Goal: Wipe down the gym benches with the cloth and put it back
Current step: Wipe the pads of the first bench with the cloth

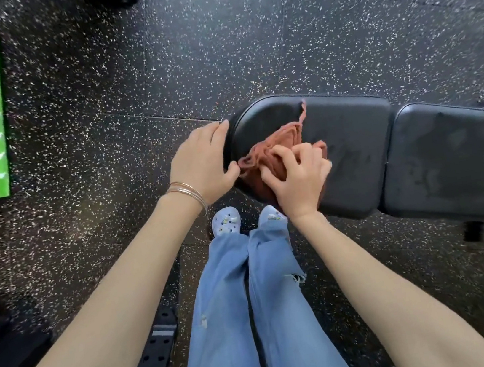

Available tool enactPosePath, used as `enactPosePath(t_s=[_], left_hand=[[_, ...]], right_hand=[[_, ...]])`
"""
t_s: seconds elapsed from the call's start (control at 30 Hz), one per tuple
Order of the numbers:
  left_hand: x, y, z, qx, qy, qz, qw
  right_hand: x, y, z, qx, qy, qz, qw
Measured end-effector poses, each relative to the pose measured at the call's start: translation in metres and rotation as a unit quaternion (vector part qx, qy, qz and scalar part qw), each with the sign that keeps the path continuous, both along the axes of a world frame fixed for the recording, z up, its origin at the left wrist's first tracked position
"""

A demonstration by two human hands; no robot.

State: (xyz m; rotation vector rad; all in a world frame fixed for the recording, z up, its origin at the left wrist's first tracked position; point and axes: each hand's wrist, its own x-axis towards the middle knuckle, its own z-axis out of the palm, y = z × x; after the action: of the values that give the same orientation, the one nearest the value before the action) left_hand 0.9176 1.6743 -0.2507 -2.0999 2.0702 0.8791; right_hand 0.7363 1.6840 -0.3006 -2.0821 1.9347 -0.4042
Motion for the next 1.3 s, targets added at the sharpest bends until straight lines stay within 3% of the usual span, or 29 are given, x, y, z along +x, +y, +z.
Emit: enactPosePath(t_s=[0.1, 0.17, 0.37, 0.5, 0.67, 0.87, 1.03, 1.17, 1.3], left_hand=[[-0.012, -0.010, -0.006, -0.007, 0.021, 0.008, 1.000], [-0.020, -0.018, -0.011, -0.005, 0.034, 0.004, 0.999], [-0.038, -0.038, -0.023, 0.027, 0.052, -0.010, 0.998], [-0.039, -0.042, -0.022, 0.033, 0.039, -0.022, 0.998], [-0.044, -0.050, -0.025, 0.029, 0.023, -0.039, 0.999], [-0.060, -0.064, -0.028, 0.016, -0.018, -0.041, 0.999], [-0.072, -0.069, -0.026, 0.015, -0.057, -0.067, 0.996], [-0.081, -0.071, -0.030, 0.011, -0.079, -0.054, 0.995], [-0.086, -0.071, -0.029, 0.014, -0.096, -0.052, 0.994]], right_hand=[[0.010, -0.074, -0.002, 0.010, 0.005, -0.150, 0.989], [0.006, -0.103, -0.005, 0.025, 0.035, -0.169, 0.985], [-0.017, -0.011, -0.010, 0.010, 0.010, -0.219, 0.976], [-0.025, 0.013, -0.007, 0.028, 0.022, -0.203, 0.979], [-0.018, -0.101, -0.014, 0.020, 0.044, -0.227, 0.973], [-0.056, -0.122, -0.024, 0.007, 0.060, -0.094, 0.994], [-0.130, -0.126, -0.034, 0.058, 0.063, -0.215, 0.973], [-0.115, -0.126, -0.036, 0.068, 0.042, -0.334, 0.939], [-0.076, -0.113, -0.022, 0.040, 0.039, -0.249, 0.967]])
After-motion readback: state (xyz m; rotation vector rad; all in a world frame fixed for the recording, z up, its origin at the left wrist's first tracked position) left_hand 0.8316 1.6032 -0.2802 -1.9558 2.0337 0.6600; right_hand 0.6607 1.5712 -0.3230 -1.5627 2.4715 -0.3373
